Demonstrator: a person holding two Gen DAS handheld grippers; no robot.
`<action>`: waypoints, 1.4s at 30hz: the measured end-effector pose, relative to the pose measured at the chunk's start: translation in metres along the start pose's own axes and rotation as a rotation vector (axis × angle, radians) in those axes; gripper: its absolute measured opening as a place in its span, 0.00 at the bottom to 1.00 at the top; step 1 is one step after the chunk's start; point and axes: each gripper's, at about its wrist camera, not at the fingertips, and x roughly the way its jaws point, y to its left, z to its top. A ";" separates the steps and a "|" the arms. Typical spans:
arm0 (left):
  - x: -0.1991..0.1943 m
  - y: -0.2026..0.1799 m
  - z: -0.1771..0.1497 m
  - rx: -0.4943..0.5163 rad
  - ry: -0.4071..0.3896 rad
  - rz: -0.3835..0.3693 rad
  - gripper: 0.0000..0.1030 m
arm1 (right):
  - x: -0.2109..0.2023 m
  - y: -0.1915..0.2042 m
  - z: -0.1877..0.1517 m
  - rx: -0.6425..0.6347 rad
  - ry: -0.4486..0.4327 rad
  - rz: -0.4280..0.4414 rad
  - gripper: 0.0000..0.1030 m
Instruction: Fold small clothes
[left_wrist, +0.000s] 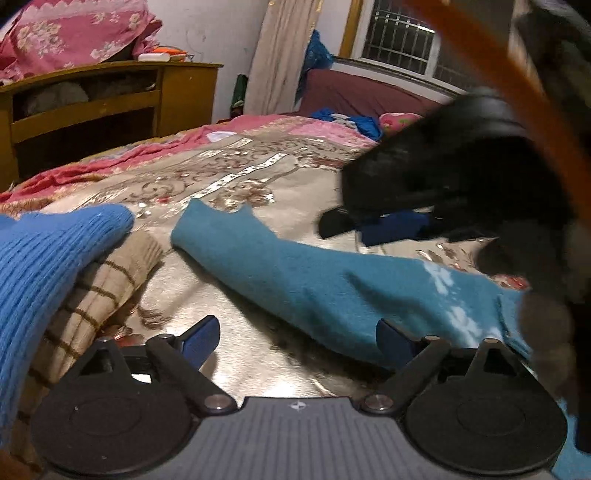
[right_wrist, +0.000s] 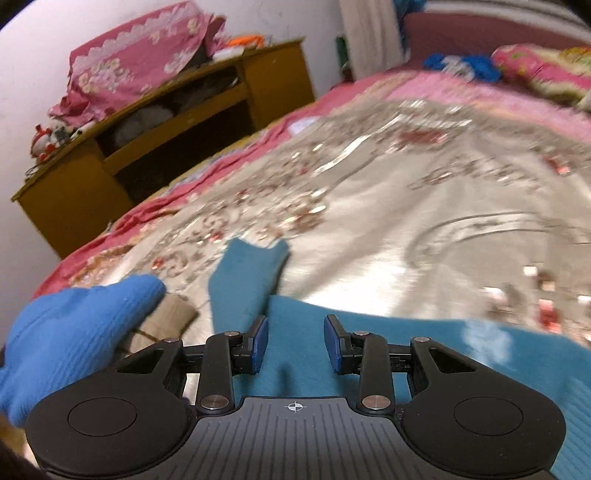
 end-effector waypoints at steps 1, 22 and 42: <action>0.002 0.003 0.000 -0.005 0.004 0.007 0.93 | 0.010 0.002 0.006 0.001 0.015 0.011 0.33; 0.017 0.023 -0.004 0.008 0.031 0.007 0.85 | 0.116 0.003 0.043 0.086 0.202 0.155 0.26; 0.001 0.010 -0.007 0.058 -0.024 -0.038 0.89 | -0.088 -0.071 0.029 0.240 -0.205 -0.029 0.09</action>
